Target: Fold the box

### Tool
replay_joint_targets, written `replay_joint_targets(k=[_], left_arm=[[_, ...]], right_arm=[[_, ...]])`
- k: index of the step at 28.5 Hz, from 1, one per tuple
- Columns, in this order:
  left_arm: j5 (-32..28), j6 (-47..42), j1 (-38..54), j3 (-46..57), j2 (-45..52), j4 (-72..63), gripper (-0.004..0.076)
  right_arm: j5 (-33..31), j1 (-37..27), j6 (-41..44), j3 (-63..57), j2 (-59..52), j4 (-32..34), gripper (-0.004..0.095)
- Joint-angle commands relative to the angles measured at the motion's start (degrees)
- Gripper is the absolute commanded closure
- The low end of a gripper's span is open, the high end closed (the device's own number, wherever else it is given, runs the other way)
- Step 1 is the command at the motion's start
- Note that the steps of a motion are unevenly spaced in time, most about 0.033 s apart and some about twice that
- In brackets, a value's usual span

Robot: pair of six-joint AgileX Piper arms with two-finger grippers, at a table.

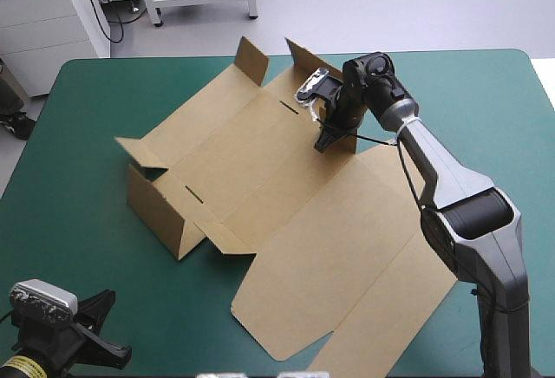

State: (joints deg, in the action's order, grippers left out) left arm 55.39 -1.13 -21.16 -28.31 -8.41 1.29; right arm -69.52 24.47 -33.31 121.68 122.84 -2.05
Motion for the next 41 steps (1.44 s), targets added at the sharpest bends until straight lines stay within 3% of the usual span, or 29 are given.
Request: replay_joint_targets(k=[1, 13, 20, 35, 37, 41], left_arm=[[-3.6, -0.33, -0.11, -1.2, -0.88, 0.03, 0.0731], [-3.6, -0.33, -0.11, -1.2, -0.88, 0.03, 0.0731], [-3.6, -0.33, -0.11, -1.2, -0.88, 0.03, 0.0731], [-3.6, -0.33, -0.11, -1.2, -0.88, 0.03, 0.0731], [-3.6, -0.33, -0.11, -1.2, -0.88, 0.03, 0.0731], [-3.6, -0.33, -0.11, -1.2, -0.88, 0.03, 0.0731]], right_arm=[[4.33, 2.41, -6.17, 2.18, -3.65, -0.21, 0.0909], [10.6, 11.75, -21.13, 2.18, -3.65, 0.18, 0.0909], [8.12, 12.74, -28.7, 2.18, -3.65, -7.47, 0.0909], [6.91, 12.78, -27.37, 2.18, -3.65, -6.82, 0.09], [7.74, 12.78, -25.31, 2.18, -3.65, -5.74, 0.0866], [8.45, 12.78, -22.3, 2.18, -3.76, -4.32, 0.0613]])
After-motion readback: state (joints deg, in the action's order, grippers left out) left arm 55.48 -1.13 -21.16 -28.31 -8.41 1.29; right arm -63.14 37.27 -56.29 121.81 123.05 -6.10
